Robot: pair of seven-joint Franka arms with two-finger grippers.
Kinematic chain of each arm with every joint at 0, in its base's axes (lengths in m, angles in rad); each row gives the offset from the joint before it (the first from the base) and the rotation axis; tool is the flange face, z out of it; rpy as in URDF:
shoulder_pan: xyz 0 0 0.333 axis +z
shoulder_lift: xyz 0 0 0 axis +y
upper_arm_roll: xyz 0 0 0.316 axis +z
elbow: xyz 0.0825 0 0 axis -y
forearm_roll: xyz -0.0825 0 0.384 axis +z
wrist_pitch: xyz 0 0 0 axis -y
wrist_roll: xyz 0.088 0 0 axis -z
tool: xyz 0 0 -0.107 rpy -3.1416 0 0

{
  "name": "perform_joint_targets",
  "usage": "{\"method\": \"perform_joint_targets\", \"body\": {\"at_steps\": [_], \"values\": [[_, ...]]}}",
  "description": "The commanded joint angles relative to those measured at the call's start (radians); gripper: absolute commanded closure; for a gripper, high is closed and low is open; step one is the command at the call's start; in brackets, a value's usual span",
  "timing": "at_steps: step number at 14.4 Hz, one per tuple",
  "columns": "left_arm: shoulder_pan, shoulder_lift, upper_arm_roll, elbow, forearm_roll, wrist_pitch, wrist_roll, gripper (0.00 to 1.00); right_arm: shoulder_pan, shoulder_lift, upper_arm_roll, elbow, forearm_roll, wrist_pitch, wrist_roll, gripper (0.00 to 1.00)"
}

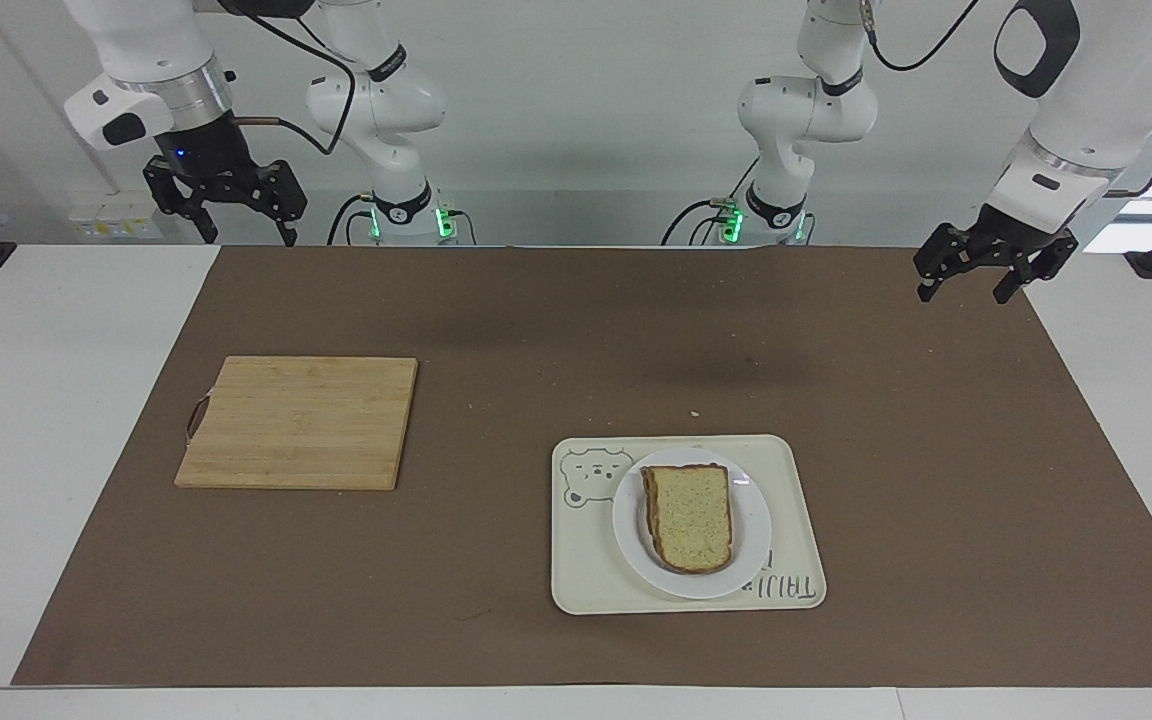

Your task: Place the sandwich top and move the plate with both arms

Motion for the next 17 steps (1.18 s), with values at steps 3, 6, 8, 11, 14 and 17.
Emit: {"method": "perform_joint_targets", "body": {"at_steps": [3,6,8,11,14,17], "values": [[0.028,0.005,-0.005,0.020,0.009,-0.016,-0.005,0.00,-0.011,-0.002,0.006,0.000,0.000,-0.006,-0.026,0.00],[0.212,0.000,-0.203,0.020,0.014,-0.020,-0.007,0.00,-0.005,-0.007,0.010,-0.003,0.008,-0.018,-0.030,0.00],[0.234,0.003,-0.238,0.020,0.018,-0.019,-0.007,0.00,0.006,-0.008,0.014,-0.005,0.031,-0.010,-0.024,0.00],[0.243,-0.009,-0.238,-0.007,0.020,-0.022,-0.007,0.00,0.008,-0.008,0.017,-0.009,0.043,0.008,-0.027,0.00],[0.248,-0.009,-0.235,0.002,0.020,-0.043,-0.005,0.00,0.008,-0.010,0.017,-0.011,0.051,0.008,-0.027,0.00],[0.245,-0.015,-0.232,0.006,0.029,-0.085,0.002,0.00,0.008,-0.010,0.017,-0.011,0.051,0.008,-0.027,0.00]]}}
